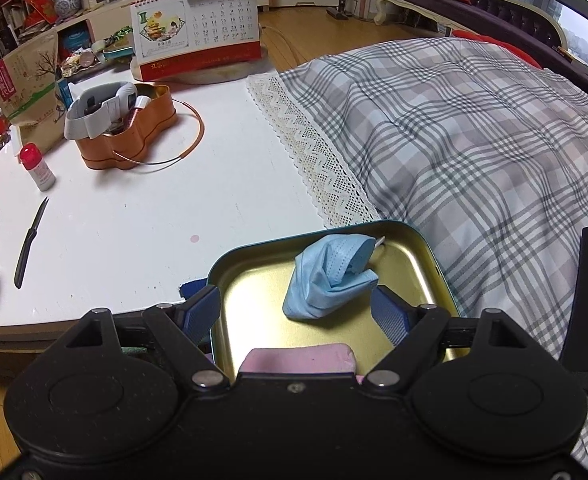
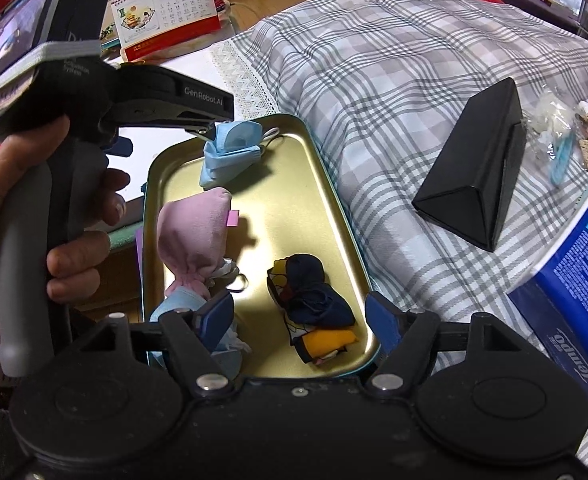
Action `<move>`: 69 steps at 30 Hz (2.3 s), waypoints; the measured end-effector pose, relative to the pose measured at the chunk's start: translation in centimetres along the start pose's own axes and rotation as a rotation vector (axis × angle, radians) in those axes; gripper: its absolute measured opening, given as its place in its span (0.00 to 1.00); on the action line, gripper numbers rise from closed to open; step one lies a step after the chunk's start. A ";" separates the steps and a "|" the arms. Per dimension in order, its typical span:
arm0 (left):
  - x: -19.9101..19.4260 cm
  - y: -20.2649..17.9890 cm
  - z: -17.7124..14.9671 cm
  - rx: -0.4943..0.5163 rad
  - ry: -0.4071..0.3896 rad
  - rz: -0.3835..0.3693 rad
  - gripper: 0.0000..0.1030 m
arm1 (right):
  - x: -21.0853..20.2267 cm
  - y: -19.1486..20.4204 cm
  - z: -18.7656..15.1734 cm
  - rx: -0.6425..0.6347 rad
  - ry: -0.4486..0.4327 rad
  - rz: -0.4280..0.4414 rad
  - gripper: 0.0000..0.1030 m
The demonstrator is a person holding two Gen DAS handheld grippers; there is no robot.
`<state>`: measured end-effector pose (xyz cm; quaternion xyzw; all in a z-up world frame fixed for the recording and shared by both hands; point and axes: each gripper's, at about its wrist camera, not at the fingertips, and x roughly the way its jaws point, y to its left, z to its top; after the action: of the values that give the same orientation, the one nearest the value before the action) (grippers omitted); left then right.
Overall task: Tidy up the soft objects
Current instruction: 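Move both tools away from the tray toward the pile on the bedspread, then grasp the green fuzzy scrunchie with the right tool while the left tool reaches the beige lace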
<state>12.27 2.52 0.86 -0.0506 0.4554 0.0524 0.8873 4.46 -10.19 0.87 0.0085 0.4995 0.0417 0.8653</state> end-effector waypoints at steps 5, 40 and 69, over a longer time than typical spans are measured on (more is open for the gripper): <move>0.2 0.3 -0.4 -0.011 0.021 -0.012 0.82 | -0.8 -0.3 -0.4 0.007 -0.003 -0.012 0.71; 1.2 -3.4 -2.9 0.090 0.077 -0.129 0.83 | -11.7 -27.7 -2.5 0.582 -0.360 -0.457 0.78; -6.4 -16.6 0.8 0.360 -0.094 -0.249 0.87 | -3.1 -37.5 1.9 0.745 -0.253 -0.291 0.56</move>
<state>11.53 -14.12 7.26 0.0551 0.4056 -0.1373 0.9020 7.00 -47.74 2.40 0.2553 0.3662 -0.2657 0.8545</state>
